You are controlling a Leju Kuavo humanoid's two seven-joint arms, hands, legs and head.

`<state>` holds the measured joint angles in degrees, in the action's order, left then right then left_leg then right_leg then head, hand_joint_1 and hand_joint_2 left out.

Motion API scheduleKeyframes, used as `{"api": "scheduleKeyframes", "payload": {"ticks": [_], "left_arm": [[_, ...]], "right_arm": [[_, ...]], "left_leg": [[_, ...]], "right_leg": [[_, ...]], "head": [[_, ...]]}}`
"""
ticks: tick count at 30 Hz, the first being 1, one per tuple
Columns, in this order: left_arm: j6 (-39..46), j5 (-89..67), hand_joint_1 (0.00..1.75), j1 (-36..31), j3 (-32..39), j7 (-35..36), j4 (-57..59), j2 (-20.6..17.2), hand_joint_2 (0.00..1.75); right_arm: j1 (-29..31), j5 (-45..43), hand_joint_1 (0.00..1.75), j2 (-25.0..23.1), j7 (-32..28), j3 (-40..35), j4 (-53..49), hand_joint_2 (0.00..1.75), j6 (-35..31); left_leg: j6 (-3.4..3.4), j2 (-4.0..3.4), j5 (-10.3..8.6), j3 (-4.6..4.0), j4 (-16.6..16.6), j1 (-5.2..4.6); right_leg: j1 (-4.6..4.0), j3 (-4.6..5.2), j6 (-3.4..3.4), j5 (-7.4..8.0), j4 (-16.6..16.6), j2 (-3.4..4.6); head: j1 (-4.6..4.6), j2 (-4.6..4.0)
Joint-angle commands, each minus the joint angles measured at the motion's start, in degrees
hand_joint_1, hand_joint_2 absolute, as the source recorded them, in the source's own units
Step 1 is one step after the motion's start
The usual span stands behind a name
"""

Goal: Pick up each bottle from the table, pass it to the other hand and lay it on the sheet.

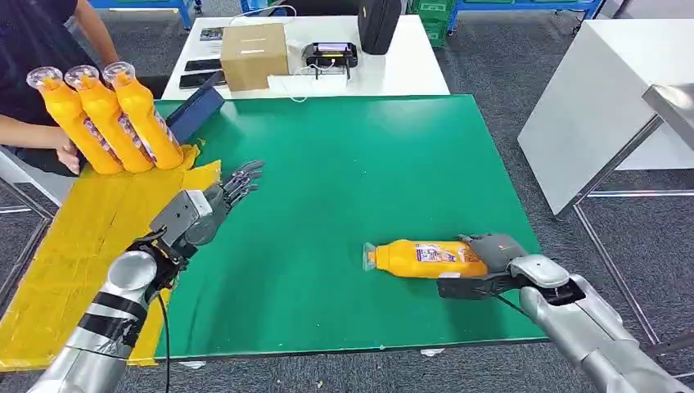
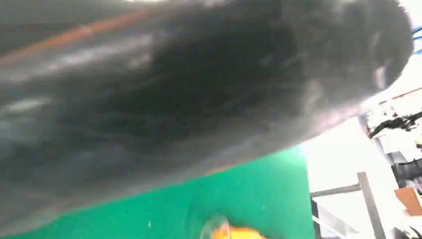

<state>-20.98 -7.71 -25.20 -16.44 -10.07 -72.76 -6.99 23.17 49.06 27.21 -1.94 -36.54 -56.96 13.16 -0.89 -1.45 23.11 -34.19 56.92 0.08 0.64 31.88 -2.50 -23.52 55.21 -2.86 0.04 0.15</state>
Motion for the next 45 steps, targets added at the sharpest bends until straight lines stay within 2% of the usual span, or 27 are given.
{"api": "scheduleKeyframes", "payload": {"ticks": [1, 6, 7, 9, 11, 22, 31, 32, 36, 41, 45], "left_arm": [[-0.4, 11.8, 0.00, 13.6, 10.5, 4.0, -13.3, 3.0, 1.75], [-2.0, 15.5, 0.00, 15.4, 8.0, 6.8, -16.5, 3.8, 1.75], [-2.1, 16.0, 0.00, 15.6, 7.5, 6.6, -16.9, 4.2, 1.75], [-2.1, 16.0, 0.00, 15.6, 7.1, 6.6, -17.1, 4.5, 1.75], [-1.9, 16.1, 0.00, 15.5, 6.9, 6.7, -17.0, 4.6, 1.75], [0.5, 12.5, 0.00, 16.4, 0.2, 5.4, -23.3, 6.8, 1.75], [0.3, 12.6, 0.00, 16.2, -0.4, 5.0, -23.1, 6.4, 1.75], [-0.4, 12.9, 0.00, 16.2, -1.5, 4.8, -23.2, 6.5, 1.75], [-0.3, 12.5, 0.00, 16.1, -4.0, 4.2, -23.2, 7.2, 1.75], [-1.5, 18.5, 0.00, 15.8, -4.2, 5.8, -20.3, 7.5, 1.75], [-2.3, 22.9, 0.00, 15.5, -4.0, 7.5, -18.8, 7.4, 1.75]], "right_arm": [[-19.3, -33.6, 1.75, -21.6, 4.7, 27.2, -24.9, 1.75, -2.2], [-20.6, -35.5, 1.75, -24.1, 3.5, 24.4, -35.6, 1.75, -6.8], [-20.4, -35.8, 1.75, -24.3, 3.3, 23.8, -36.6, 1.75, -6.8], [-20.3, -35.9, 1.75, -24.5, 3.4, 23.5, -36.8, 1.75, -6.8], [-20.3, -36.0, 1.75, -24.3, 3.4, 23.6, -36.3, 1.75, -6.9], [-17.7, -34.1, 1.75, -25.2, 2.2, 15.4, -33.1, 1.75, -5.5], [-17.2, -33.8, 1.75, -24.6, 2.3, 14.6, -33.0, 1.75, -5.2], [-16.5, -33.3, 1.75, -24.6, 2.5, 13.3, -32.5, 1.75, -4.6], [-14.3, -27.2, 1.75, -24.3, 2.5, 7.8, -32.1, 1.75, -4.6], [-11.8, -18.9, 1.75, -23.6, 3.4, 1.3, -32.2, 1.75, -5.8], [-10.5, -18.5, 1.75, -22.8, 3.8, -1.6, -30.9, 1.75, -5.8]], "left_leg": [[0.15, -0.31, 0.09, 0.19, -0.2, 0.12], [0.27, -0.38, 0.25, -0.21, 0.0, 0.11], [0.19, -0.14, 0.12, -0.49, 0.1, 0.02], [0.21, 0.19, -0.02, -0.93, 0.1, 0.00], [0.24, 0.33, -0.02, -1.02, 0.1, 0.07], [0.25, 0.27, -0.09, -1.09, 0.0, -0.08], [0.20, 0.31, -0.16, -1.18, 0.0, -0.11], [0.24, 0.32, -0.03, -1.00, 0.1, -0.06], [0.21, 0.27, -0.12, -1.15, 0.0, -0.11], [0.23, 0.23, -0.10, -1.08, 0.0, -0.09], [0.25, 0.28, -0.08, -1.00, 0.0, -0.10]], "right_leg": [[-0.11, -0.14, 0.16, 0.03, -0.2, 0.57], [-0.14, 0.33, 0.24, -0.19, 0.2, 0.72], [-0.08, 0.57, 0.15, -0.17, 0.3, 0.37], [-0.03, 0.98, 0.12, -0.22, 0.5, 0.13], [-0.07, 0.99, 0.13, -0.26, 0.4, 0.09], [0.06, 1.09, 0.15, -0.16, 0.3, 0.12], [0.07, 1.17, 0.10, -0.09, 0.3, 0.03], [0.05, 0.99, 0.16, -0.19, 0.3, 0.23], [0.08, 1.16, 0.11, -0.10, 0.3, 0.12], [0.06, 1.10, 0.14, -0.12, 0.3, 0.20], [0.07, 1.03, 0.16, -0.15, 0.3, 0.21]], "head": [[0.04, 0.00], [-0.11, 0.00], [-0.07, 0.00], [-0.06, 0.00], [0.00, 0.00], [-0.02, 0.00], [-0.02, 0.00], [-0.02, 0.00], [-0.02, 0.00], [-0.02, 0.00], [0.00, 0.00]]}}
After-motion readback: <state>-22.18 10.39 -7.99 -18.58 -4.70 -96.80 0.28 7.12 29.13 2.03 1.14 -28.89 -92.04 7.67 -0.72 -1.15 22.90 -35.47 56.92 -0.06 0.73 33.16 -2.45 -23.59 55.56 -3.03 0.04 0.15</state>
